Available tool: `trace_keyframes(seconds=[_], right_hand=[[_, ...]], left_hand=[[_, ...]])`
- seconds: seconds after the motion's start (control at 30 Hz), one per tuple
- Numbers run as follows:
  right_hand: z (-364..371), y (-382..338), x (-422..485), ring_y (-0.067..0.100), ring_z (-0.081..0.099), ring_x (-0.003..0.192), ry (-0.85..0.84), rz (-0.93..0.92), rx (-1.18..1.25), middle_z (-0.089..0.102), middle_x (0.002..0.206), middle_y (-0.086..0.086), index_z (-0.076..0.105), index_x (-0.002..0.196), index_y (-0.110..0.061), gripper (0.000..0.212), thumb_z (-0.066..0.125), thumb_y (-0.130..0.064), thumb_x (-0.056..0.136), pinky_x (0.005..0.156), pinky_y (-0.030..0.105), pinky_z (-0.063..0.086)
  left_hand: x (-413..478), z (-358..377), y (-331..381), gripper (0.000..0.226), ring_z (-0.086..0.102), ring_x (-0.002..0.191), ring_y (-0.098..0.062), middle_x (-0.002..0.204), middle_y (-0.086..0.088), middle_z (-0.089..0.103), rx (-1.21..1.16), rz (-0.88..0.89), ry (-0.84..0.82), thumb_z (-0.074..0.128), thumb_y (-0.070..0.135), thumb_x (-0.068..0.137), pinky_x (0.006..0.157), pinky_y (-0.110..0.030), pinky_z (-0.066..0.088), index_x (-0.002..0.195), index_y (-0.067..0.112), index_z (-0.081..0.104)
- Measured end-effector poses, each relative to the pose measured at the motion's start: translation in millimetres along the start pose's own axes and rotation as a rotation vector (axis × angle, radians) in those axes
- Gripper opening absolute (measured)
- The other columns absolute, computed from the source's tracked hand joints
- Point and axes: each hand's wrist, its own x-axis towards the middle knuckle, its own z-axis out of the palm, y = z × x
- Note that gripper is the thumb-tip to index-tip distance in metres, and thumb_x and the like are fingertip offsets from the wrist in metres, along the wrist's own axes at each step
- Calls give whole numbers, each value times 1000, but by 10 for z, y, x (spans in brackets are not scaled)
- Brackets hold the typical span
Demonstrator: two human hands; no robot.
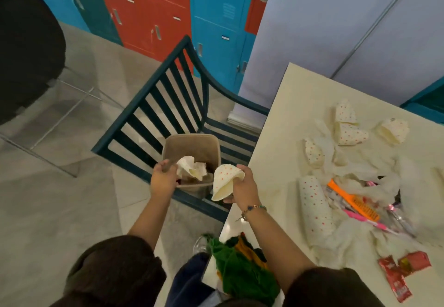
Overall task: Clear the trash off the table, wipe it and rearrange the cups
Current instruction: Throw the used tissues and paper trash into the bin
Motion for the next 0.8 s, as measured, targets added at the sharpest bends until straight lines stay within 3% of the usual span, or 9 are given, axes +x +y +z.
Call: trace_keyframes(seconds=[0.13, 0.3, 0.4, 0.5, 0.6, 0.73, 0.8], right_hand=[[287, -181, 249, 38, 50, 120, -30, -4, -5, 40, 142, 12, 29, 140, -24, 48, 38, -6, 97, 76, 48, 56], [671, -229, 586, 36, 61, 108, -113, 23, -84, 47, 138, 13, 21, 145, -27, 56, 43, -11, 96, 86, 45, 56], [720, -136, 707, 31, 63, 104, -83, 3, -194, 53, 129, 11, 28, 141, -28, 50, 42, -16, 95, 91, 45, 54], [589, -87, 705, 28, 65, 98, -57, -19, -223, 60, 119, 9, 39, 134, -27, 42, 45, -18, 93, 91, 45, 54], [303, -116, 638, 29, 66, 95, -1, -64, -217, 64, 112, 9, 42, 130, -20, 35, 46, -17, 95, 90, 43, 54], [-218, -200, 521, 28, 65, 94, 89, -155, -127, 57, 117, 7, 45, 127, -15, 30, 46, -15, 97, 72, 23, 54], [-503, -235, 513, 30, 65, 94, 182, -174, -63, 56, 118, 9, 48, 124, -15, 28, 46, -15, 96, 69, 23, 54]], left_hand=[[112, -71, 19, 36, 66, 89, -29, 106, -10, 64, 34, 11, -10, 54, 33, 91, 84, -47, 56, 125, 23, 47], [146, -127, 3, 25, 65, 91, -23, 109, -5, 65, 30, 50, -44, 53, 26, 91, 87, -45, 55, 116, 23, 55], [124, -88, 32, 26, 64, 98, -26, 112, -8, 65, 6, 62, -110, 52, 20, 92, 86, -39, 54, 117, 18, 57], [112, -20, 114, 27, 62, 104, -26, 118, -8, 62, -2, 55, -150, 51, 17, 93, 85, -33, 53, 119, 15, 57], [89, 96, 210, 20, 63, 99, -21, 117, -6, 63, 10, 81, -208, 50, 17, 93, 95, -42, 50, 111, 21, 59], [46, 276, 328, 18, 62, 101, -18, 108, -2, 66, 41, 127, -316, 52, 20, 92, 101, -47, 46, 107, 28, 60], [-15, 415, 414, 19, 62, 100, -16, 106, 0, 67, 39, 144, -371, 52, 20, 92, 102, -47, 45, 106, 31, 59]])
